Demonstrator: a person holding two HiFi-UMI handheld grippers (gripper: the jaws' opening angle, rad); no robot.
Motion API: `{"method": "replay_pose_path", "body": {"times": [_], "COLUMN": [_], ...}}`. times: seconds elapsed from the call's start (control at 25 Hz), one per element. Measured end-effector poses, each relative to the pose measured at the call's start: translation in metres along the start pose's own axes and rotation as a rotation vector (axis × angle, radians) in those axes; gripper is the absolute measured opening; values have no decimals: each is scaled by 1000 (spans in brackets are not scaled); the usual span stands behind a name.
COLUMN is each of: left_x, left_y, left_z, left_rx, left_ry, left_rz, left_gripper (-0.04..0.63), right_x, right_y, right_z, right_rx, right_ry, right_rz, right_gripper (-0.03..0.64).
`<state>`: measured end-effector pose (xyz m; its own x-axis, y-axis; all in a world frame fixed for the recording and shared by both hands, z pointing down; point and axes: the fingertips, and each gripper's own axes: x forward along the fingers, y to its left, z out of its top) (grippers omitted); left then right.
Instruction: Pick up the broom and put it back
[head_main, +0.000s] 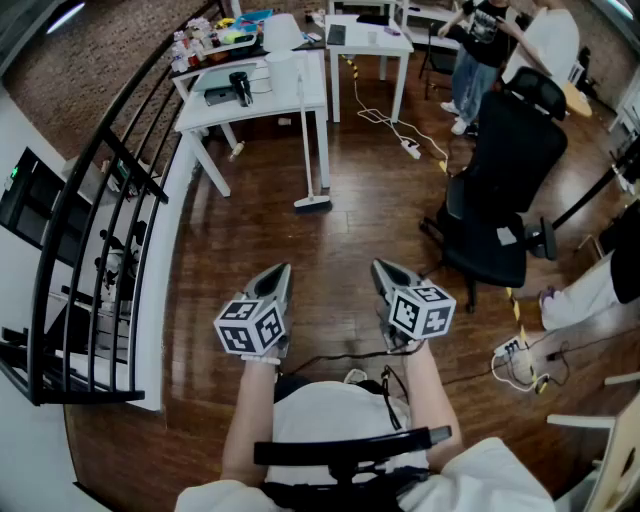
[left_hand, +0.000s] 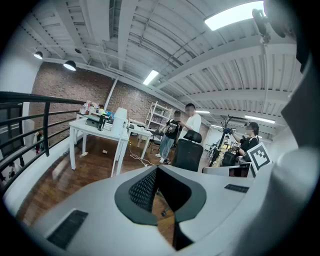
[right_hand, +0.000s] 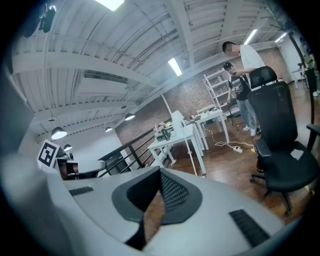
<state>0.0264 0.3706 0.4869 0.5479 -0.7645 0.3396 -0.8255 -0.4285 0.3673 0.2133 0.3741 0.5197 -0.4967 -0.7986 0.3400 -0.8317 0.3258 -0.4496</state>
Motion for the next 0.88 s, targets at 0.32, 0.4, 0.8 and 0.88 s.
{"method": "replay_pose_path", "body": {"times": [0.32, 0.4, 0.8, 0.88], "left_x": [29, 39, 132, 156], "left_y": [-16, -12, 50, 78], "left_z": [-6, -2, 43, 62], "left_rx": [-1, 3, -10, -18], "left_ry": [15, 13, 12, 12], "left_rz": [6, 2, -52, -61], "left_gripper": [-8, -8, -8, -8], "right_x": [-2, 8, 102, 140], "right_y": [-35, -40, -70, -71], "right_z": [4, 7, 43, 58], "right_rx": [37, 43, 30, 26], "right_ry": [-4, -6, 8, 18], "right_rz": [7, 6, -35, -44], "right_gripper": [9, 9, 9, 9]}}
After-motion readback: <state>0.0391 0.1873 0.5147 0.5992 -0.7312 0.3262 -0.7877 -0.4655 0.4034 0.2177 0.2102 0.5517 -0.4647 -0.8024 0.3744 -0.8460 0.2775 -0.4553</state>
